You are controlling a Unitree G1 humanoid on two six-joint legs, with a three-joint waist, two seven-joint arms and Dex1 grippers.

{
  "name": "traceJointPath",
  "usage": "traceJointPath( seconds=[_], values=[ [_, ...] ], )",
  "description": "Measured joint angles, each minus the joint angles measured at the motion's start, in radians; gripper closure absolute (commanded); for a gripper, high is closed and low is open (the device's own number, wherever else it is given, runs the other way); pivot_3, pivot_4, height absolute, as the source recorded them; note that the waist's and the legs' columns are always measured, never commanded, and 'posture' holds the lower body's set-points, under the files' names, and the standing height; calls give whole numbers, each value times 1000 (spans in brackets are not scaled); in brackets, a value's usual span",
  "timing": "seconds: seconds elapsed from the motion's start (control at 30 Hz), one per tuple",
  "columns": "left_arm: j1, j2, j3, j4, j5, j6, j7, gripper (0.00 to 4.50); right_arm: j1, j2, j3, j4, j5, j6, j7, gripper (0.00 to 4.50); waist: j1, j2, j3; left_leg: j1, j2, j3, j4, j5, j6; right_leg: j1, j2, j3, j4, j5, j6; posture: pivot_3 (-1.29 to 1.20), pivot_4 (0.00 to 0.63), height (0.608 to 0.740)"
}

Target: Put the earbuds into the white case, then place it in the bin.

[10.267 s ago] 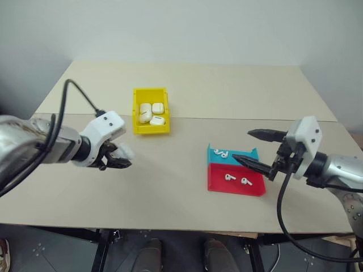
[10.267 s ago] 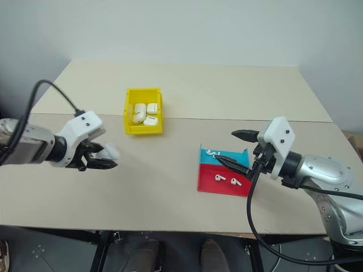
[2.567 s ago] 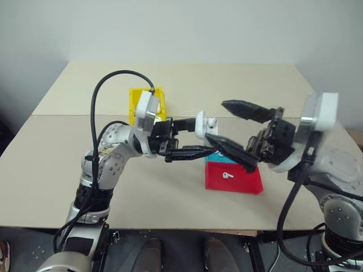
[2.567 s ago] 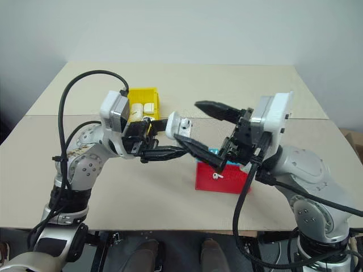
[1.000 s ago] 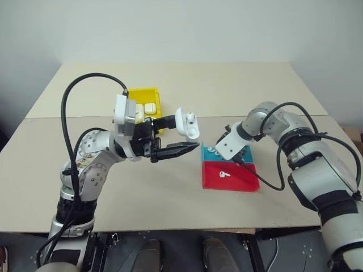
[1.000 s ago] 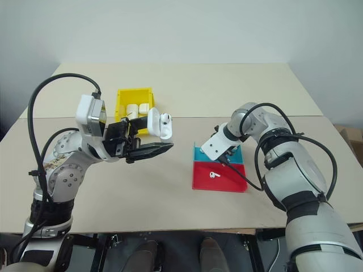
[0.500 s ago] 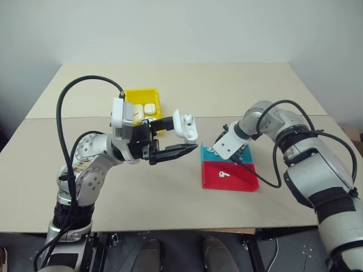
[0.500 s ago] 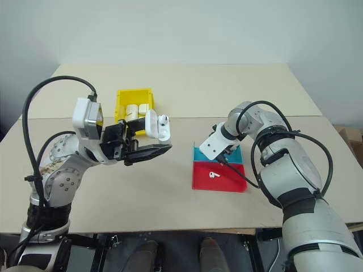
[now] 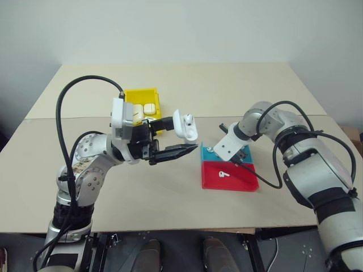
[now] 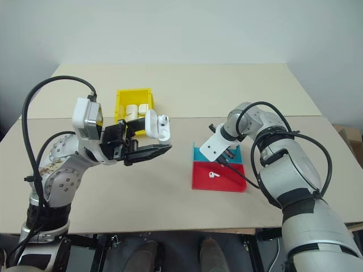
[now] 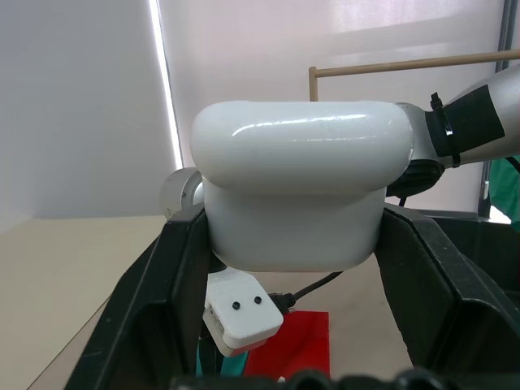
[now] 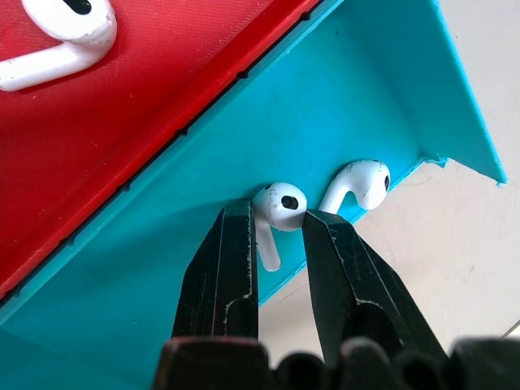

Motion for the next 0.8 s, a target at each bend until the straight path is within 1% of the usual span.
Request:
traceJointPath(
  seconds=[0.13,0.23,0.37,0.47,0.53,0.63,0.7,0.77,0.8],
  values=[
    [1,2,0,0,0,0,0,1722,12,0,-27,0,25,9,31,3850,1,0,0,0,0,0,0,0,0,0,0,0,0,0,0,0,150,740],
    [1,3,0,0,0,0,-1,1722,22,-2,-60,0,55,73,72,3850,1,0,0,0,0,0,0,0,0,0,0,0,0,0,0,0,150,740],
    [-5,2,-1,10,-2,0,-13,1722,37,-44,-164,-17,188,202,209,3850,5,0,0,-1,0,0,0,0,0,0,-1,0,-1,0,0,0,150,740],
    [-27,-15,-8,29,-5,0,-27,1722,70,-116,-286,-122,328,346,312,3850,10,0,0,-1,0,0,0,0,0,0,-1,0,-1,0,0,0,150,740],
    [-45,-26,-15,45,-5,0,-36,1722,130,-173,-381,-258,444,506,346,3850,13,0,0,-1,0,-1,0,0,0,1,-1,-1,-1,0,0,0,150,740],
    [-69,-46,-33,71,-9,0,-61,1722,335,-272,-597,-633,758,1049,337,3850,31,1,0,-3,0,-1,-1,0,0,-1,-1,0,-1,0,0,0,150,740],
    [-78,-49,-40,92,-9,0,-77,1722,458,-313,-758,-882,989,1416,265,3850,34,2,0,-5,0,-1,0,0,0,-2,-1,-1,-1,0,0,0,150,740],
    [-88,-54,-46,109,-9,0,-89,1722,547,-306,-914,-1097,1191,1651,153,3850,31,2,0,-4,0,-2,0,0,0,-2,-1,-1,-1,0,0,0,150,740],
    [-94,-56,-50,118,-9,0,-97,1722,588,-292,-990,-1206,1300,1754,74,3850,30,2,0,-4,0,-2,0,0,0,-1,0,0,-1,0,0,0,150,740]
  ],
)
